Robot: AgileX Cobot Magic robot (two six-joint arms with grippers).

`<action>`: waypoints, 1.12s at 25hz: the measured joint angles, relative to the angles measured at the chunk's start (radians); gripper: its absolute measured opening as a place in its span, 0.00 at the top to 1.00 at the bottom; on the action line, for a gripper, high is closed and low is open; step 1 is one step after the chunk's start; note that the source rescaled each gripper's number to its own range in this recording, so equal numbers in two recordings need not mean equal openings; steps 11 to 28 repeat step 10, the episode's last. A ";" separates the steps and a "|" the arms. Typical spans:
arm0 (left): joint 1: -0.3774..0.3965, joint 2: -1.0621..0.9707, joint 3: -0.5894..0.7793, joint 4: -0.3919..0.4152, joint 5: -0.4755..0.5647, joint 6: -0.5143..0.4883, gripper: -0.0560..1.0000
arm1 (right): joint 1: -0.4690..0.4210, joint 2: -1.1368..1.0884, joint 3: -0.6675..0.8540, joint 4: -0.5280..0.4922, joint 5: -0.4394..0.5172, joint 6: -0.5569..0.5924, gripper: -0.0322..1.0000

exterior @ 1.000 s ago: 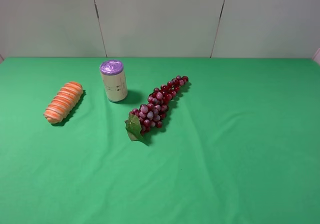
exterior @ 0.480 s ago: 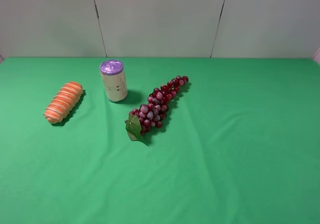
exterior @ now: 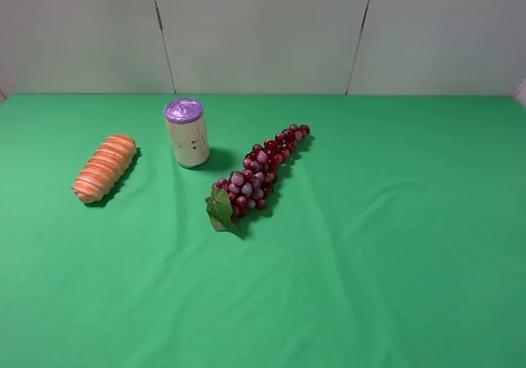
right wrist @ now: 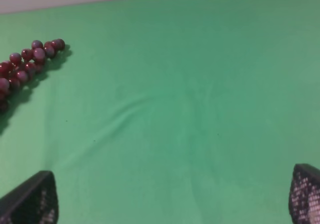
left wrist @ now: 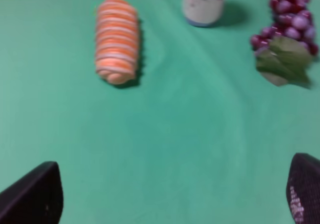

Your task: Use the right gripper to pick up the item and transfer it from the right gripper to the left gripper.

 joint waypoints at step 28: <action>0.118 0.000 0.000 0.000 0.000 0.000 0.00 | 0.000 0.000 0.000 0.000 0.000 0.000 0.00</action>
